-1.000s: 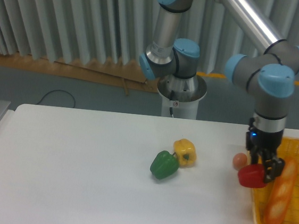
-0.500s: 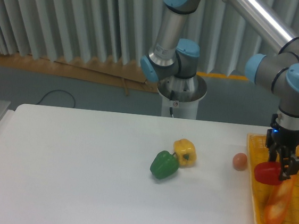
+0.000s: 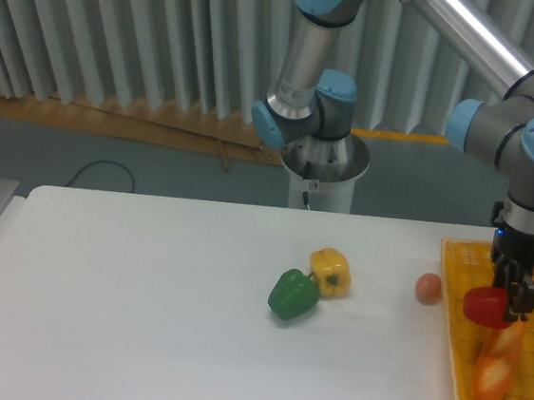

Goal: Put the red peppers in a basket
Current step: 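Lower the red pepper into the basket beside the bread and release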

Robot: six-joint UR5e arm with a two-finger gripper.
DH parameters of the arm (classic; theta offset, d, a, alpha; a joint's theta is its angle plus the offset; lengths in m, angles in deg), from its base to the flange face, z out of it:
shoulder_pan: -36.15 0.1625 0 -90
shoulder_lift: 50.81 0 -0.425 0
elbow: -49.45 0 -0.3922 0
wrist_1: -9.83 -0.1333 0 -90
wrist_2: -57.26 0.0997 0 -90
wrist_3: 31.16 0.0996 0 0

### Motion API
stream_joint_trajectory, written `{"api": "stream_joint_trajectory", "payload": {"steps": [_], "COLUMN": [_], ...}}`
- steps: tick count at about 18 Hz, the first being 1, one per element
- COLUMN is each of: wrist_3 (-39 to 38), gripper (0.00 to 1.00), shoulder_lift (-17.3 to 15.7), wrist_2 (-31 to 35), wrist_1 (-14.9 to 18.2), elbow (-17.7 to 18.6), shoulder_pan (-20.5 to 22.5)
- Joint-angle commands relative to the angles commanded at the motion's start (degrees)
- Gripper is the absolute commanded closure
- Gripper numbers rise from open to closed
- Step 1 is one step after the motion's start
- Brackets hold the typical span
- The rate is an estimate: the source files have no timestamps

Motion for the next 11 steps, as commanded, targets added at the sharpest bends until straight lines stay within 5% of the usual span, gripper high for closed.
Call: {"api": "stream_joint_trajectory", "payload": {"steps": [2,3,11], "wrist_3": [0.0,-0.8,-1.2], "gripper": [0.08,0.03,0.00], "shoulder_lift": [0.4,0.5,0.5], "wrist_2": [0.0,0.0,-0.6], "wrist_1": [-0.2,-0.3,-0.3], "elbow": [-0.3,-0.2,-0.6], "shoulder_pan": [0.0,-0.2,-0.5]}}
